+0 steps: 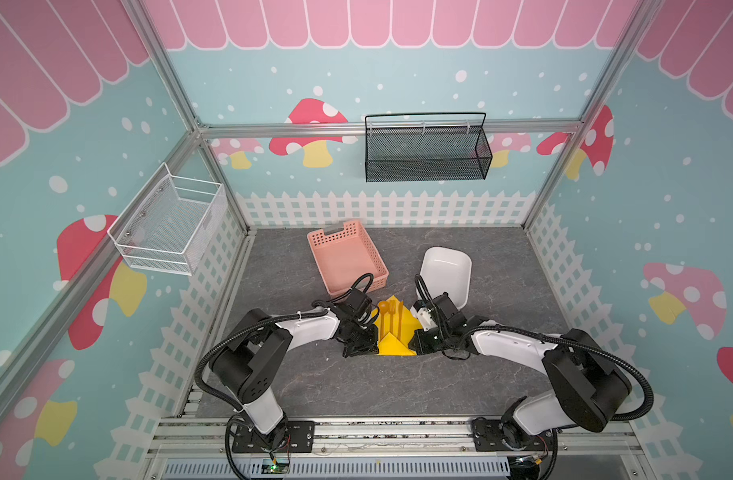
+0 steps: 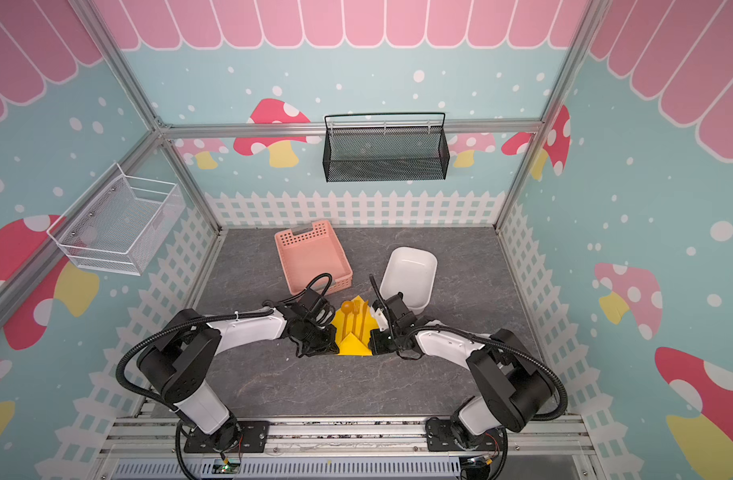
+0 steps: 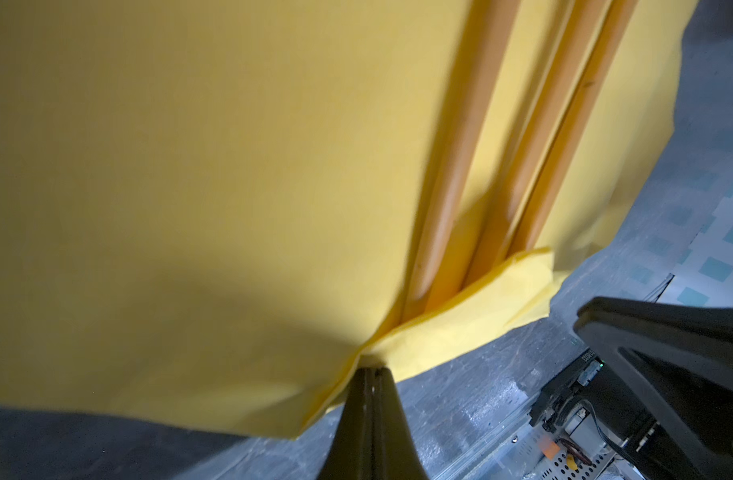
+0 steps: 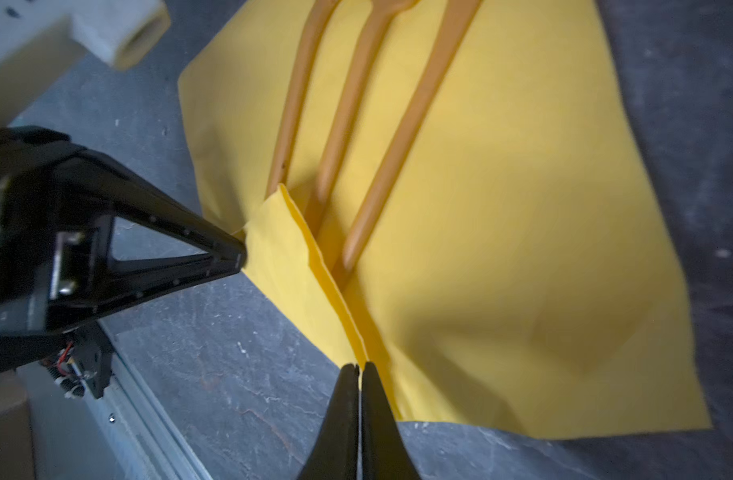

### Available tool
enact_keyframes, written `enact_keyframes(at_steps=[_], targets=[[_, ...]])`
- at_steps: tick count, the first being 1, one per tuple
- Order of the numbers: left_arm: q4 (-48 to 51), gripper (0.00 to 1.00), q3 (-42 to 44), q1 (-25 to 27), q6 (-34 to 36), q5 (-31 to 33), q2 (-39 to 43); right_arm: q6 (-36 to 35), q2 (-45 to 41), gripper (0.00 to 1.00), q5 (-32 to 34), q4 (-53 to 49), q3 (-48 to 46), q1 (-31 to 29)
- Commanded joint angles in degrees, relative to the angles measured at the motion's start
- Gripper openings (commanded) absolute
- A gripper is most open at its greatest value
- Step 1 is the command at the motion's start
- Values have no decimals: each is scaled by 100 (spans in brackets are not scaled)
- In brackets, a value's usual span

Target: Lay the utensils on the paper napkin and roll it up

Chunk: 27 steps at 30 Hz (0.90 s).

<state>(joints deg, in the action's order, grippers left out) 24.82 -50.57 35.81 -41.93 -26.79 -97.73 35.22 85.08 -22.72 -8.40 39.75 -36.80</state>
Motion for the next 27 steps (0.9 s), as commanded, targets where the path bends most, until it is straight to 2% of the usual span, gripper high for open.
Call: enact_keyframes(at_steps=[1, 4, 17, 27], targets=[[212, 2, 37, 14, 27, 189, -117, 52, 10, 7, -727, 412, 42, -14], [208, 2, 37, 15, 15, 179, -108, 95, 209, 6, -962, 549, 8, -19], [208, 2, 136, 44, 15, -9, -12, 46, 730, 5, -250, 57, -193, -15], [348, 4, -217, 65, 67, 43, 256, -16, 852, 5, -184, 58, -263, -17]])
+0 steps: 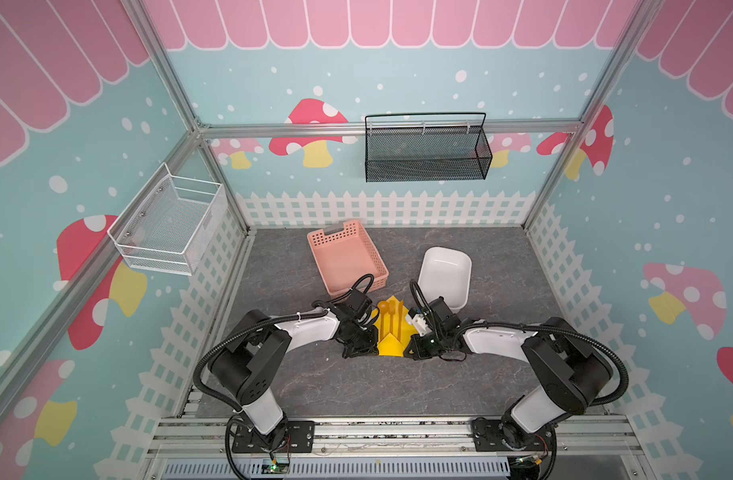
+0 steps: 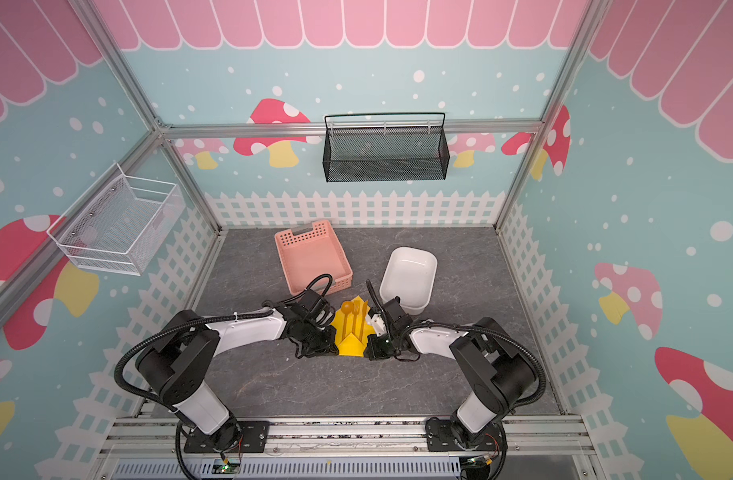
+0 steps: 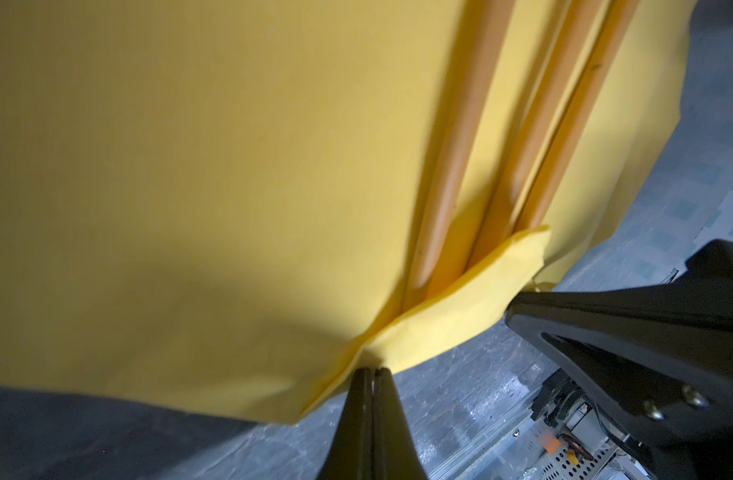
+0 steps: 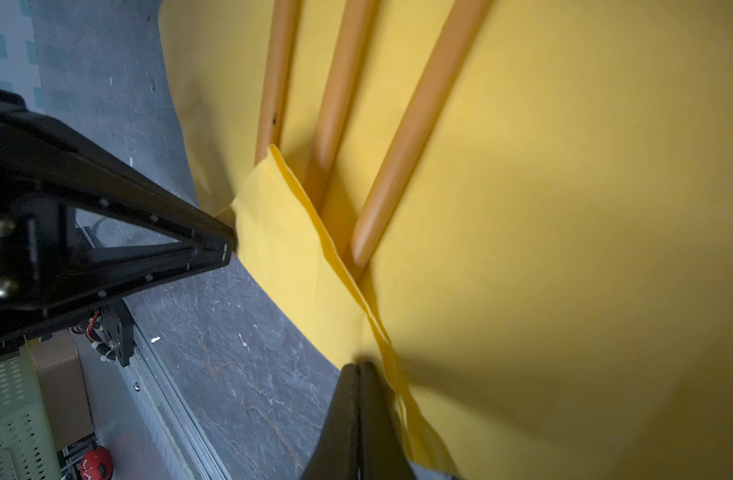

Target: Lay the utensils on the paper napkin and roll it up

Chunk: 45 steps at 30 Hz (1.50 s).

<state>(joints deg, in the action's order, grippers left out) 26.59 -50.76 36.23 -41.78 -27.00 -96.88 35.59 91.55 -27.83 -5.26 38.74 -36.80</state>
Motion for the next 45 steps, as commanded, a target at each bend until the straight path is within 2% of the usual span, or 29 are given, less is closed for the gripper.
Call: enact_keyframes(at_steps=[1, 10, 18, 32, 39, 45], targets=[[179, 5, -253, 41, 63, 38, 173, -57, 204, 5, 323, -256, -164, -16], [233, 5, -860, 364, 122, 17, -171, -59, 155, 5, 314, -234, -160, -17], [233, 2, -1251, 376, 136, 218, -583, -44, 131, 5, 298, -239, -129, -15], [233, 2, -1271, 368, 120, 427, -847, 55, -199, 14, 179, -274, 108, -9], [232, 2, -1243, 368, 128, 407, -876, 20, -618, 21, 350, -601, 443, 165], [232, 2, -1229, 371, 133, 411, -907, 117, -1057, 24, 681, -795, 214, 696]])
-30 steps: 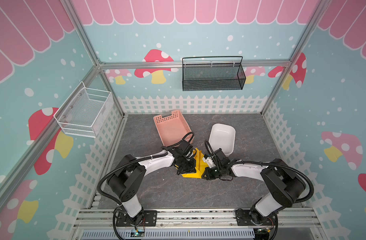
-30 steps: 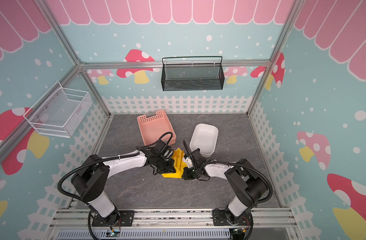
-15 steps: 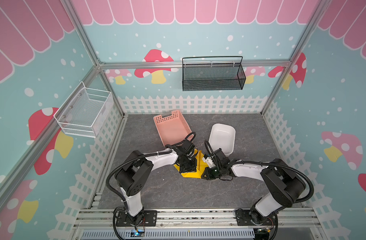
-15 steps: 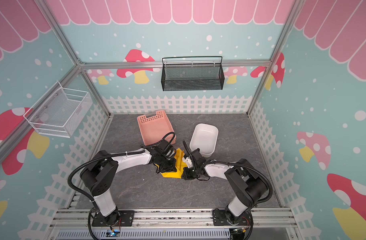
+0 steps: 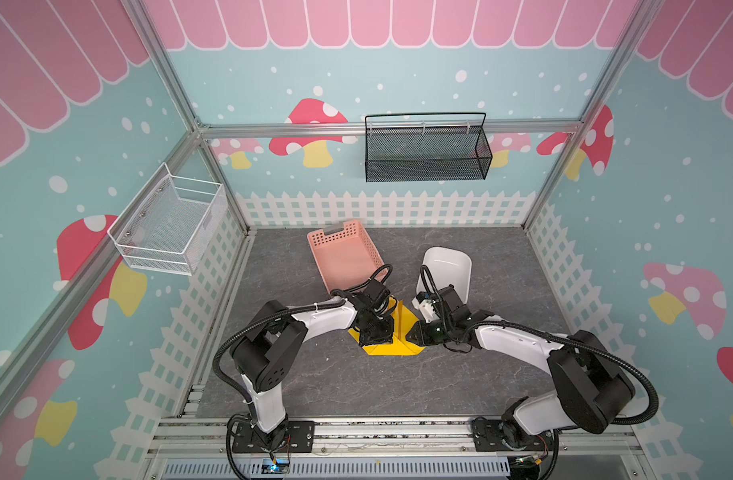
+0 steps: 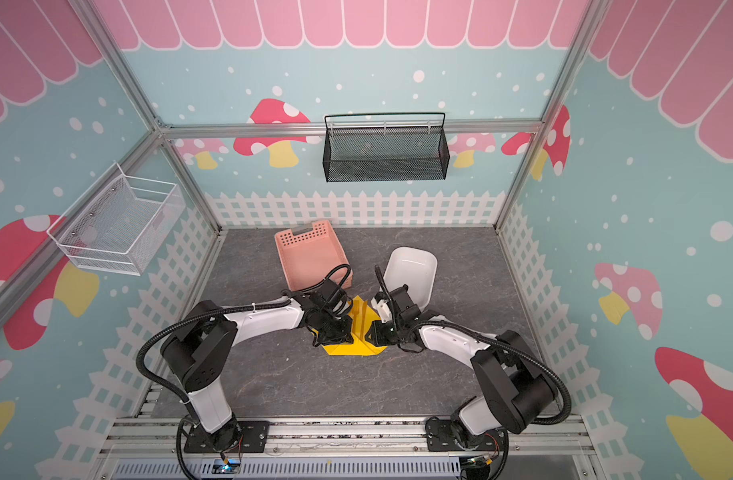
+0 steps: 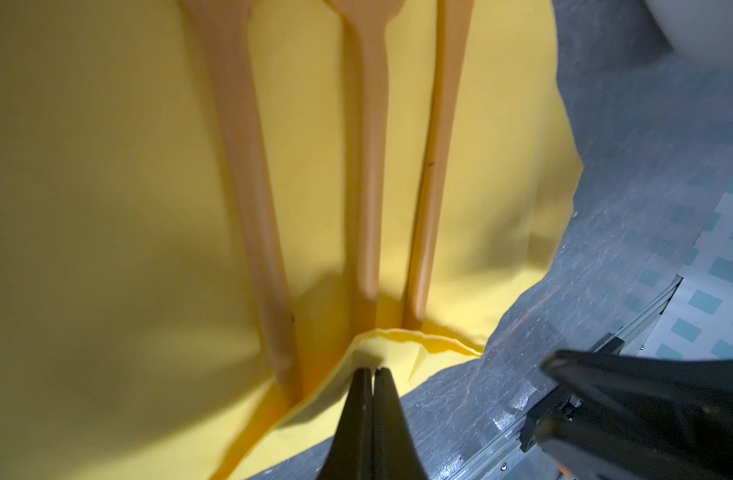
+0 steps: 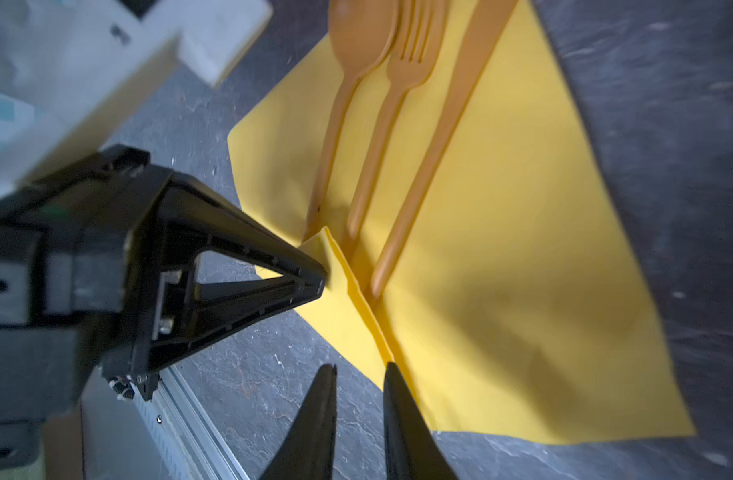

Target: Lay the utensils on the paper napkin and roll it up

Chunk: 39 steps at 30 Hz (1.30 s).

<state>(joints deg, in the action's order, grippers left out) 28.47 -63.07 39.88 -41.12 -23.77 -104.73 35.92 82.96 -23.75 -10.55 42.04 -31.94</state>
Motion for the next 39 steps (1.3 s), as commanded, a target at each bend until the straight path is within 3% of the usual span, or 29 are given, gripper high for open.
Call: enact_keyframes(at_steps=[1, 9, 13, 26, 39], targets=[[47, 2, 4, 3, 74, 83, -127, 104, -279, 25, 242, -267, -212, 346], [45, 2, 5, -15, 82, 51, -171, 91, -528, 52, -110, -88, -817, 989], [51, 1, 5, -15, 82, 30, -188, 357, -519, 59, -573, 471, -1239, 1157], [49, 2, 6, -15, 79, 29, -171, 1068, -151, 59, -1413, 1936, -1965, 1335], [43, 2, 16, -14, 70, 25, -162, 2567, 86, 54, -2265, 4747, -2888, 1563]])
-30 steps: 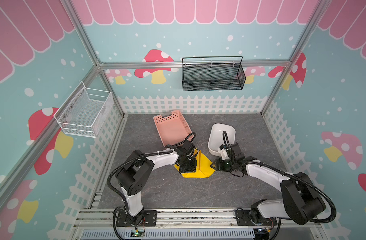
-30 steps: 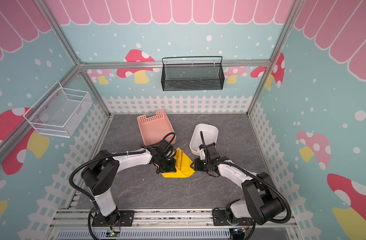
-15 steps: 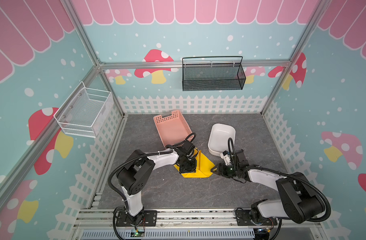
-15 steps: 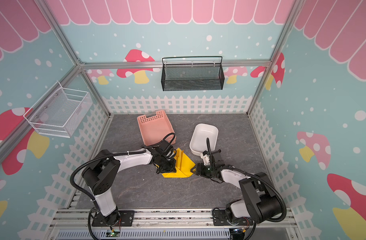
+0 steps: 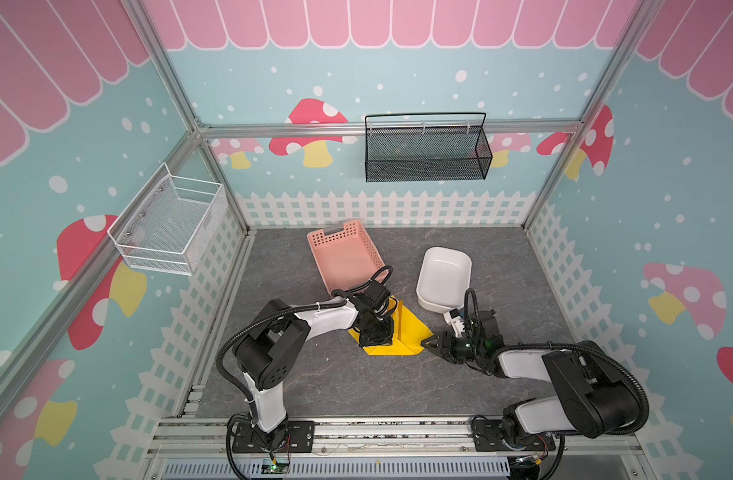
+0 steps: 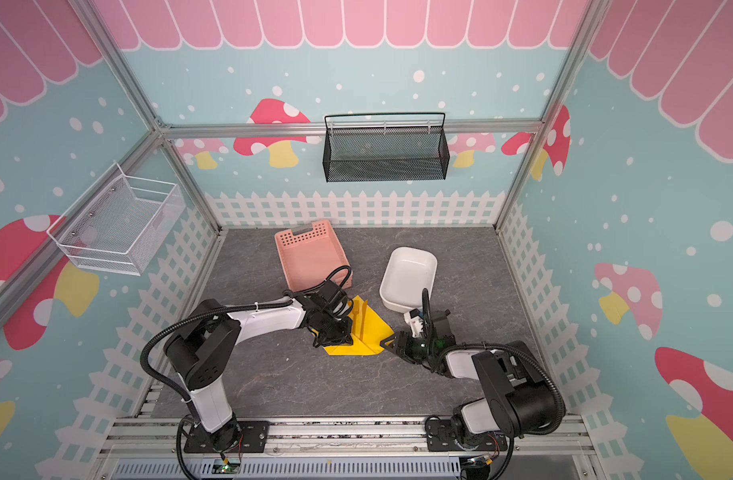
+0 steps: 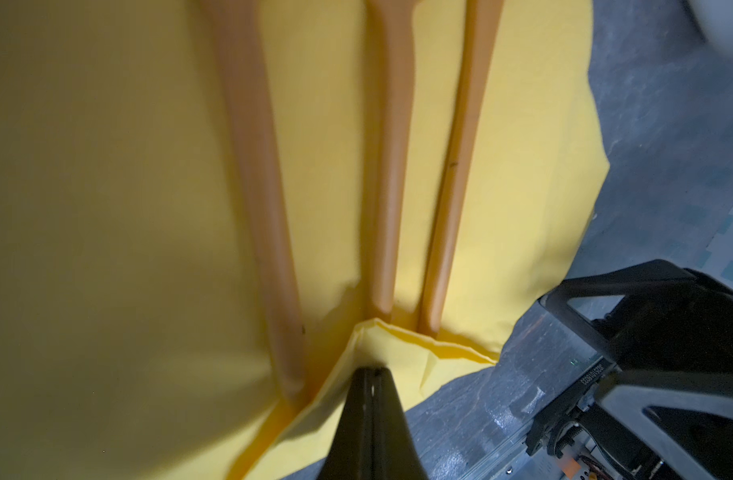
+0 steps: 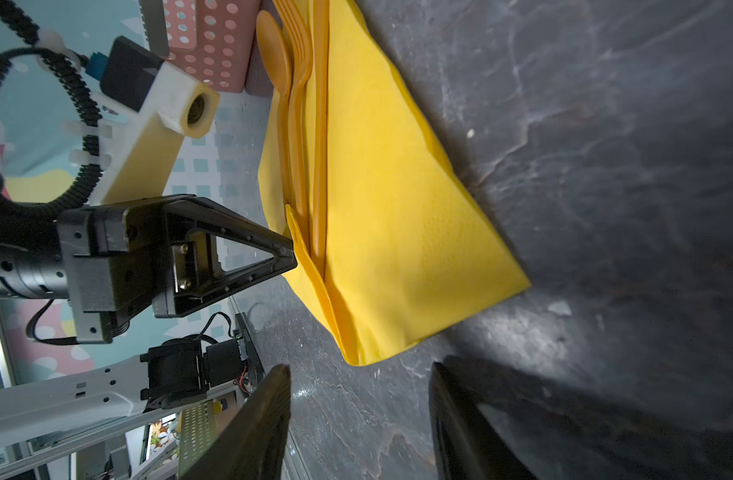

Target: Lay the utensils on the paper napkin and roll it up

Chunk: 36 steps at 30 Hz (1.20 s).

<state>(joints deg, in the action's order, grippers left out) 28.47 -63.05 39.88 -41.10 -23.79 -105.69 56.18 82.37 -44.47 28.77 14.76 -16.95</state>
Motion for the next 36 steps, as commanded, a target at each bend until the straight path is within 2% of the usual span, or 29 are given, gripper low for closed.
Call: enact_keyframes(at_steps=[1, 11, 22, 25, 36], targets=[[46, 1, 12, -15, 67, 32, -66, 621, 199, 54, -224, 980, -200, 90], [44, 2, 14, -15, 60, 34, -66, 1156, 745, 51, -475, 2098, -226, 174], [49, 2, 32, -15, 50, 32, -50, 1167, 726, 47, -414, 2297, -248, 227], [41, 2, 38, -15, 54, 42, -45, 1128, 736, 45, -385, 2136, -237, 225], [49, 2, 34, -15, 28, 50, -31, 543, 272, 46, 134, 190, -40, 227]])
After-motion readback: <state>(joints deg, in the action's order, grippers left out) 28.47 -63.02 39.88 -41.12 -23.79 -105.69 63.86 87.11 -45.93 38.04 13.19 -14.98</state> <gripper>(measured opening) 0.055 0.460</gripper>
